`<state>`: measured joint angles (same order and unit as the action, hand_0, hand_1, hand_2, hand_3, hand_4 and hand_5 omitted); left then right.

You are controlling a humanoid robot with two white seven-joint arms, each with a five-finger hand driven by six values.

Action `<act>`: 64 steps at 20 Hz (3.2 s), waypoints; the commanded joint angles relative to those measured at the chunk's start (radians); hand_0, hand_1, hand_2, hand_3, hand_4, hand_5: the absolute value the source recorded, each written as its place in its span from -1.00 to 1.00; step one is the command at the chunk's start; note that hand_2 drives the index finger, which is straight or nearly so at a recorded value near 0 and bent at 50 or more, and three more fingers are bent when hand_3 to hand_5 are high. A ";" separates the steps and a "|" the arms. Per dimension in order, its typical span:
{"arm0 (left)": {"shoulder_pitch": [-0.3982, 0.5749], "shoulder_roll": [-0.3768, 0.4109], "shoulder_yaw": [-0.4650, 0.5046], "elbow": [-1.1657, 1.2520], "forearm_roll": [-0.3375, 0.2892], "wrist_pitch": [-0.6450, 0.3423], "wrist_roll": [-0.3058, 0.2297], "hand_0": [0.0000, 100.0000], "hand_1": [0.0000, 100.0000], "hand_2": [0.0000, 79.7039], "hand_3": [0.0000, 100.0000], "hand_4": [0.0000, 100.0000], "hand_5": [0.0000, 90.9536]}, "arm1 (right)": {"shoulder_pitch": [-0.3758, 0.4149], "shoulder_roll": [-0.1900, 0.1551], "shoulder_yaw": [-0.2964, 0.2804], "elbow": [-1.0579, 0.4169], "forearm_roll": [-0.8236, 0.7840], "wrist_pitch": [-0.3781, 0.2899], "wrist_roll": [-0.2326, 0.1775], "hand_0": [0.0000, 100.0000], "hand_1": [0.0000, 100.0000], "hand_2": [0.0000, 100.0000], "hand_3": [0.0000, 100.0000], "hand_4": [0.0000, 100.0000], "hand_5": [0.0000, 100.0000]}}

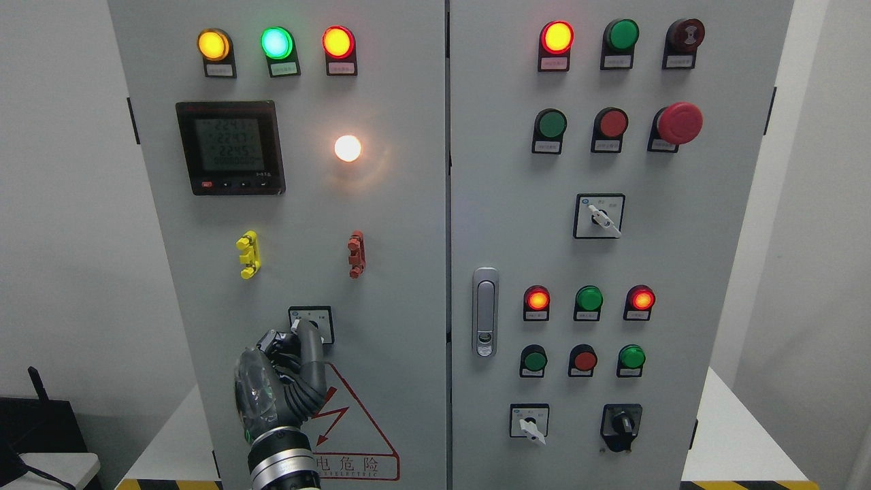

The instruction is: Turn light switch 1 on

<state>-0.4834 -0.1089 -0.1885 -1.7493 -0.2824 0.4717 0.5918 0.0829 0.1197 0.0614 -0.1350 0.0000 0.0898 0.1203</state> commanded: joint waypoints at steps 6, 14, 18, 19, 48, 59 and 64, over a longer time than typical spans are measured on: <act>0.002 0.000 0.000 -0.001 0.000 0.002 -0.001 0.14 -0.57 0.68 0.53 0.67 0.76 | 0.000 0.000 0.000 0.000 -0.017 0.001 -0.001 -0.76 -0.22 -1.00 -1.00 -1.00 -1.00; 0.003 0.000 0.000 -0.004 0.000 0.002 -0.001 -0.54 -0.52 0.67 0.53 0.67 0.76 | 0.000 0.000 0.000 0.000 -0.017 0.001 -0.001 -0.76 -0.22 -1.00 -1.00 -1.00 -1.00; 0.008 0.000 0.000 -0.007 0.000 0.002 -0.001 -0.68 -0.49 0.67 0.53 0.67 0.76 | 0.000 0.000 0.000 0.000 -0.018 0.001 -0.001 -0.76 -0.22 -1.00 -1.00 -1.00 -1.00; 0.011 0.000 0.000 -0.007 0.000 -0.002 -0.001 -0.69 -0.49 0.67 0.53 0.67 0.76 | 0.000 0.000 0.000 0.000 -0.018 0.001 -0.001 -0.76 -0.22 -1.00 -1.00 -1.00 -1.00; 0.170 0.000 0.020 -0.078 0.000 -0.160 0.000 -0.71 -0.44 0.75 0.60 0.70 0.77 | 0.000 0.000 0.000 0.000 -0.017 0.001 -0.001 -0.76 -0.22 -1.00 -1.00 -1.00 -1.00; 0.408 0.014 0.230 -0.044 0.002 -0.439 -0.200 -0.70 -0.46 0.61 0.75 0.76 0.71 | 0.000 0.000 0.000 0.000 -0.017 0.001 -0.001 -0.76 -0.22 -1.00 -1.00 -1.00 -1.00; 0.517 0.023 0.371 0.020 0.058 -0.560 -0.282 -0.65 -0.53 0.35 0.64 0.70 0.36 | 0.000 0.000 0.000 0.000 -0.017 0.001 -0.001 -0.76 -0.22 -1.00 -1.00 -1.00 -1.00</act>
<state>-0.0852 -0.0995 -0.0244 -1.7920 -0.2670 -0.0158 0.3632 0.0829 0.1197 0.0614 -0.1350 0.0000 0.0897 0.1202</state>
